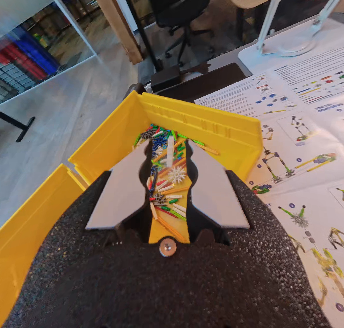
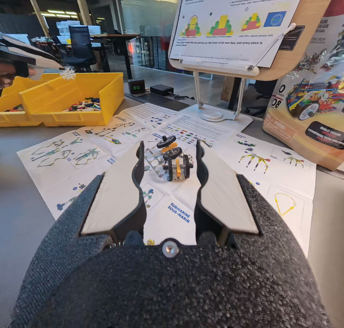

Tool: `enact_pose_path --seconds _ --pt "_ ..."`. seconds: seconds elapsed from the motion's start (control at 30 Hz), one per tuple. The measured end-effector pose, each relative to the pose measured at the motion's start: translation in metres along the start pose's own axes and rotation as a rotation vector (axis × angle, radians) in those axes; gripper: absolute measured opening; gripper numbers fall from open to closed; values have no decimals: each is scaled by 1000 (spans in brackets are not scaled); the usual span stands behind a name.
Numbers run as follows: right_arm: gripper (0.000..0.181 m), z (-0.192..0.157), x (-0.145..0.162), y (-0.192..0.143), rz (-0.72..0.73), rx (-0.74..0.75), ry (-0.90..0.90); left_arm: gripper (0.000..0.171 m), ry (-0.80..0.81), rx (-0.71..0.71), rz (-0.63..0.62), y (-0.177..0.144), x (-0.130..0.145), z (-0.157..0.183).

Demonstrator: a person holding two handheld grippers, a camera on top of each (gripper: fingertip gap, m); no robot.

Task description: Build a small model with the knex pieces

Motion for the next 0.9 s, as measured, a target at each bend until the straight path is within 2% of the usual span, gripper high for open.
enact_pose_path --seconds 0.07,0.13,0.27,0.33,0.43,0.5,0.6,0.7,0.8,0.9 --pt "54 -2 8 4 -39 -1 -20 48 -16 -18 36 4 2 1" --pt "55 -4 16 9 -86 2 -59 52 -26 21 124 1 -2 12" --pt "55 -6 32 21 -186 11 -123 49 -12 224 302 -5 -16 56" --pt "54 -8 39 27 -224 5 -143 49 11 349 342 -4 -16 86" --pt "55 -14 46 33 -265 -2 -171 53 26 522 271 6 0 132" --pt "56 -19 49 36 -293 -1 -193 55 -36 669 206 10 13 159" --pt "55 -20 56 40 -340 22 -221 56 -136 789 107 13 28 187" --pt "55 -17 62 44 -383 57 -231 61 -147 796 46 12 33 202" --pt "56 -10 61 50 -388 116 -225 61 -135 763 44 11 34 203" --pt "70 -6 59 66 -417 118 -178 59 -157 756 50 14 35 200"
Point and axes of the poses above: each gripper's, where its closed fingertips meet, y out along the fingers, x out of its underside, z = x × y across the jaws, the point moved 8 cm from there along -y, back along the fingers, and after that the axes turned 4 degrees about z, right-handed, at the moved point
